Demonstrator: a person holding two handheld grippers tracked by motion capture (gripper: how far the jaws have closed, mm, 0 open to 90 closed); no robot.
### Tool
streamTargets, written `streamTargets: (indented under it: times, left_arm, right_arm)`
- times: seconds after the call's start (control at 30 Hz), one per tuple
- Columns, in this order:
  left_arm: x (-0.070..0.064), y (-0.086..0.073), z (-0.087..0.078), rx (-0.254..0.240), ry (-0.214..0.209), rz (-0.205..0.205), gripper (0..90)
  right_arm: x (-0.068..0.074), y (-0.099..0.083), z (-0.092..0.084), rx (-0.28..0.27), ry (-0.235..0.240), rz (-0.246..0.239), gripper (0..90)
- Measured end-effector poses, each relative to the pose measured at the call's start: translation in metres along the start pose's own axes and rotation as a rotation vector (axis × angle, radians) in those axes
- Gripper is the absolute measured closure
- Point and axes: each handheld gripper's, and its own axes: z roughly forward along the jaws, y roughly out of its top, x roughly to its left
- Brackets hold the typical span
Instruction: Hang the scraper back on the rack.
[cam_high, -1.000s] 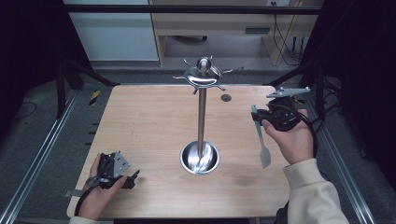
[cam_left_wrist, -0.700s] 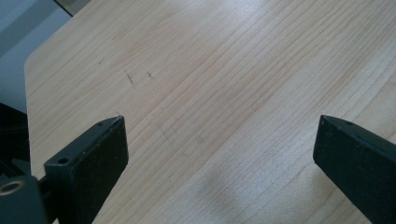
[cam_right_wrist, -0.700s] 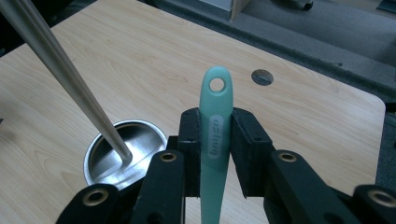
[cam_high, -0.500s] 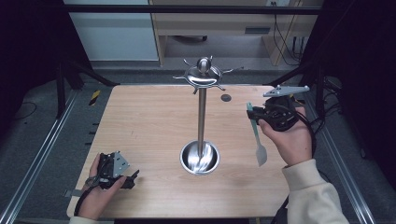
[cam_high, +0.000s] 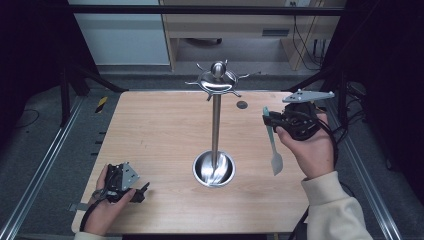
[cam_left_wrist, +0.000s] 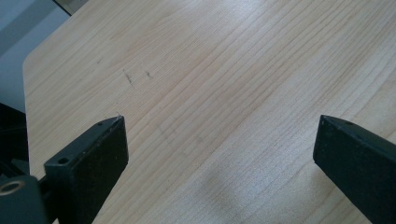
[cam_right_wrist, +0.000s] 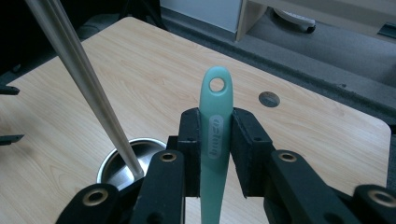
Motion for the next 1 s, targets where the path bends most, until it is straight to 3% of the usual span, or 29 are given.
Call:
streamTargets:
  times: [0.63, 1.0]
  left_arm:
    - [-0.001, 0.000, 0.000, 0.001, -0.002, 0.001, 3.0]
    - [-0.001, 0.000, 0.001, 0.001, -0.001, 0.002, 3.0]
  right_arm:
    - [0.012, 0.009, -0.014, -0.086, 0.032, -0.018, 74.4]
    - [0.022, 0.018, -0.024, -0.139, 0.076, -0.038, 74.4]
